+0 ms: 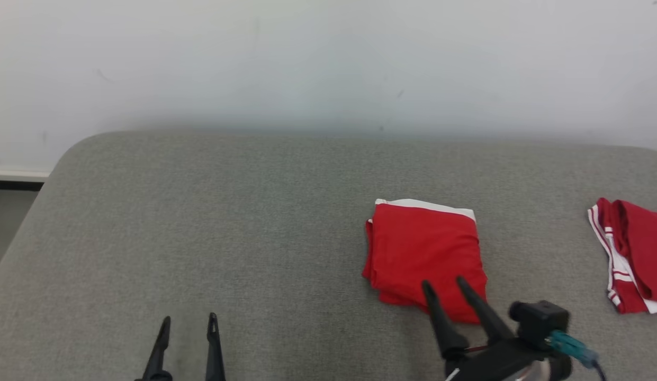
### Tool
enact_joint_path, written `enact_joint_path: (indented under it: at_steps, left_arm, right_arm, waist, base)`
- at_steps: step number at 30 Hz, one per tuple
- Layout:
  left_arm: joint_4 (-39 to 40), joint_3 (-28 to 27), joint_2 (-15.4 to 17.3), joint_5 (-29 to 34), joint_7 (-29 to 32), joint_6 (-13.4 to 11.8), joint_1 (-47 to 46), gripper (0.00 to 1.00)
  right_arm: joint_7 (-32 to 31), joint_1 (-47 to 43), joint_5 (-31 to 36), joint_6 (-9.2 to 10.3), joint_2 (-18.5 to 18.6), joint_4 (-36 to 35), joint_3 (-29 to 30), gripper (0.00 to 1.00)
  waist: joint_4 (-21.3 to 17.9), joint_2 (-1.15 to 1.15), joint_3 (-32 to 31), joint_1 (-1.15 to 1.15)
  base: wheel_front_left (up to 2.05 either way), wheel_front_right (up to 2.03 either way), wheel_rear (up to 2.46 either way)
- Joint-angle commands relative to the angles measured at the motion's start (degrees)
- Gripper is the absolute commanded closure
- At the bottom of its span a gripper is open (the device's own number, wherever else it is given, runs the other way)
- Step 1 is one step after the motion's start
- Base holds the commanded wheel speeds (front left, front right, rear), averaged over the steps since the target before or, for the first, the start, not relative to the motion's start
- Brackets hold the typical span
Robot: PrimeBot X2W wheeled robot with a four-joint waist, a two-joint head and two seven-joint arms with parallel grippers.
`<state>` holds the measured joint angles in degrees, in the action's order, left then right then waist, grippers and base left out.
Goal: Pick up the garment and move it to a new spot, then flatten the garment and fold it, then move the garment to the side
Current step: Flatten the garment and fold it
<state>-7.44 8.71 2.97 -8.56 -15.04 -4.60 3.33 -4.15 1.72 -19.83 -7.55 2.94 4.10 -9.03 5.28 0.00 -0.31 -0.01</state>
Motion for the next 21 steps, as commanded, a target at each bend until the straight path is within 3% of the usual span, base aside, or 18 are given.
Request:
enact_joint_path:
  at_steps: [1,6,12,21]
  left_arm:
    - [0.99,-1.09,0.16,0.85,-0.15,-0.23,0.93,0.00]
    - [1.97,-3.04,0.47,1.20,-0.16,0.28,1.49,0.00]
    - [2.09,-4.70,0.42,2.12,-0.16,0.94,1.70,0.00]
    - [0.73,-7.37,0.50,2.96,-0.16,2.30,3.80,0.00]
  right_arm:
    - [2.15,-1.20,0.90,0.12,-0.12,-2.27,2.14,0.00]
    - [6.11,-3.81,1.96,0.12,-0.10,-3.60,8.82,0.00]
    - [8.26,-4.81,8.28,0.12,-0.13,-1.66,14.67,0.00]
    - [13.68,-6.00,11.92,0.13,-0.09,3.58,15.41,0.00]
  waist:
    - [-1.90,0.00,-0.78,0.01]
    - [-3.40,0.00,-0.83,0.01]
    - [-5.19,0.00,-0.93,0.01]
    - [-7.54,0.00,-1.55,0.01]
  base:
    - [0.00,0.00,0.00]
    - [0.00,0.00,0.00]
    - [0.00,0.00,0.00]
    - [0.00,0.00,0.00]
